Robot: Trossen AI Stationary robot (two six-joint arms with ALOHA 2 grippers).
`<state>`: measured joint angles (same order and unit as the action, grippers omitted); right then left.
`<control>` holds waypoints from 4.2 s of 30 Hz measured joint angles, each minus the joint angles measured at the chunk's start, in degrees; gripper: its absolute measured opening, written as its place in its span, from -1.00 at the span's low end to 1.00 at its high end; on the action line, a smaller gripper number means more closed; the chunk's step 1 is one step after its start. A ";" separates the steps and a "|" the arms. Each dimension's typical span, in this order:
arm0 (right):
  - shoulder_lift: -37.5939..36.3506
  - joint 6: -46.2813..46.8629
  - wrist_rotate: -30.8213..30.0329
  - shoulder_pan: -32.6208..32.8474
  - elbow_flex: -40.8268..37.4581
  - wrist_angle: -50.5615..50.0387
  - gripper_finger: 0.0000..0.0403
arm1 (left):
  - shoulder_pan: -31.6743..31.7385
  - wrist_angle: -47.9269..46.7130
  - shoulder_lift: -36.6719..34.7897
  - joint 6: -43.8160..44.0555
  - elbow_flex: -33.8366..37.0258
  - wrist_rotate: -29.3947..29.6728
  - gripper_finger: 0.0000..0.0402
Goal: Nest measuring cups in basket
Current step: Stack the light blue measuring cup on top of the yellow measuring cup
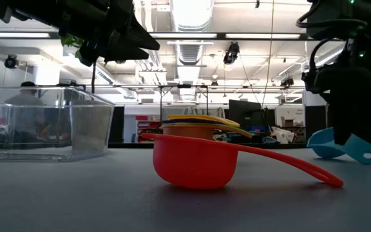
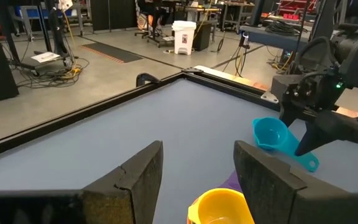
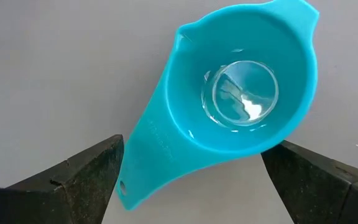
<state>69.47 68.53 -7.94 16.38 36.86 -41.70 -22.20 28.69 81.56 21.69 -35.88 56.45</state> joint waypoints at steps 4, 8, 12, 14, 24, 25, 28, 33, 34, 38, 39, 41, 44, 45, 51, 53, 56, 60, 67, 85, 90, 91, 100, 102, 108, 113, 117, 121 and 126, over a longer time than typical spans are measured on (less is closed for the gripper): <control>-0.24 -0.10 -0.02 0.00 0.50 -0.16 0.82 | 0.00 0.00 0.00 0.00 0.02 0.00 -0.10; -0.69 -0.62 -0.15 -0.09 2.16 -4.35 0.82 | 0.00 0.01 0.00 0.00 0.02 0.00 -0.10; -1.49 -1.08 -2.82 -0.15 5.03 -11.92 0.82 | 0.00 0.00 0.00 0.00 0.02 0.00 -0.10; -2.25 -2.01 -4.87 -0.12 6.12 -13.93 0.82 | 0.00 0.02 0.00 -0.09 0.02 0.00 -0.10; -9.83 -5.82 -22.07 6.00 6.06 -13.31 0.82 | -0.15 1.66 0.02 0.57 0.02 -1.97 -0.10; -10.62 -6.17 -24.20 6.84 6.04 -13.30 0.82 | -0.15 2.08 -0.02 -0.20 0.02 -1.97 -0.10; -12.75 -6.87 -29.23 9.38 5.69 -13.30 0.82 | -0.15 2.40 -0.07 -1.57 0.02 -1.95 -0.10; -15.22 -8.48 -34.28 11.37 4.25 -13.28 0.82 | -0.15 2.69 -0.07 0.55 0.02 -1.97 -0.10; -15.52 -8.56 -34.57 11.46 3.84 -13.32 0.82 | -0.22 2.69 -0.07 1.39 0.02 -1.97 -0.10; -16.01 -9.20 -34.71 11.50 2.20 -13.33 0.82 | -0.52 2.67 -0.08 2.21 -0.79 -1.97 -0.10; -16.13 -9.20 -34.69 11.50 1.74 -13.33 0.82 | -0.50 2.71 -0.09 2.17 -1.19 -1.97 -0.10; -16.17 -9.17 -34.76 11.50 0.91 -13.33 0.82 | -0.50 2.66 -0.11 0.74 -2.35 -1.98 -0.10; -16.19 -9.09 -35.48 11.50 -0.11 -13.30 0.82 | -0.50 2.65 -0.11 -2.63 -4.66 -1.97 -0.10; -16.18 -9.11 -35.61 11.50 -0.39 -13.30 0.82 | -0.50 2.66 -0.11 -3.93 -5.42 -1.96 -0.10; -16.24 -9.09 -35.60 11.50 -1.92 -13.26 0.82 | -0.50 1.17 -0.13 -9.13 -9.39 -1.95 -0.10; -16.24 -8.81 -35.60 11.50 -2.35 -13.28 0.82 | -0.48 0.40 -0.13 -9.06 -9.49 -1.94 -0.10; -16.43 -8.10 -35.54 11.50 -2.79 -13.25 0.82 | -0.46 0.36 -0.13 -7.73 -8.50 -1.77 -0.10; -17.03 -7.14 -35.04 11.50 -2.92 -13.05 0.82 | -0.44 0.39 -0.13 -5.77 -7.56 -1.62 -0.10; -17.71 -2.37 -33.32 11.50 -2.77 -12.85 0.82 | -0.42 0.84 -0.13 -5.61 -7.54 -1.50 -0.10; -8.47 12.77 -24.05 11.47 -2.46 -4.48 0.81 | 0.28 3.10 -0.13 -0.40 -0.61 -1.42 -0.10; -3.98 14.83 -18.99 11.50 -0.24 -3.97 0.81 | 0.28 3.84 -0.13 0.20 0.04 -1.42 -0.10; -3.01 15.05 -18.17 11.50 0.33 -4.00 0.81 | 0.28 3.86 -0.13 0.06 0.04 -1.42 -0.10; 6.95 17.10 -11.83 11.50 6.15 -5.16 0.82 | 0.28 3.88 -0.13 -0.83 0.04 -1.44 -0.10; 8.85 18.36 -10.85 11.50 7.02 -6.38 0.82 | 0.28 3.87 -0.13 -1.14 0.04 -1.44 -0.10; 11.64 21.46 -10.05 11.47 8.03 -9.22 0.82 | 0.28 3.87 -0.13 -1.89 0.04 -1.46 -0.10; 11.65 21.97 -10.80 11.45 8.03 -9.19 0.82 | 0.34 3.91 -0.13 -2.71 0.04 -1.46 -0.10; 11.68 21.65 -11.42 11.28 8.03 -9.19 0.75 | 0.35 4.17 -0.13 -2.73 0.04 -1.46 -0.10; 11.71 20.69 -11.52 10.95 7.76 -9.24 0.51 | 0.35 4.41 -0.13 -2.75 0.04 -1.48 -0.10; 11.71 18.22 -11.56 10.97 7.74 -9.22 0.10 | 0.35 4.61 -0.13 -2.75 0.04 -1.49 -0.10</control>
<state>81.18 86.75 -19.51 27.35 44.60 -50.92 -21.85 33.30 81.43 18.94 -35.83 54.96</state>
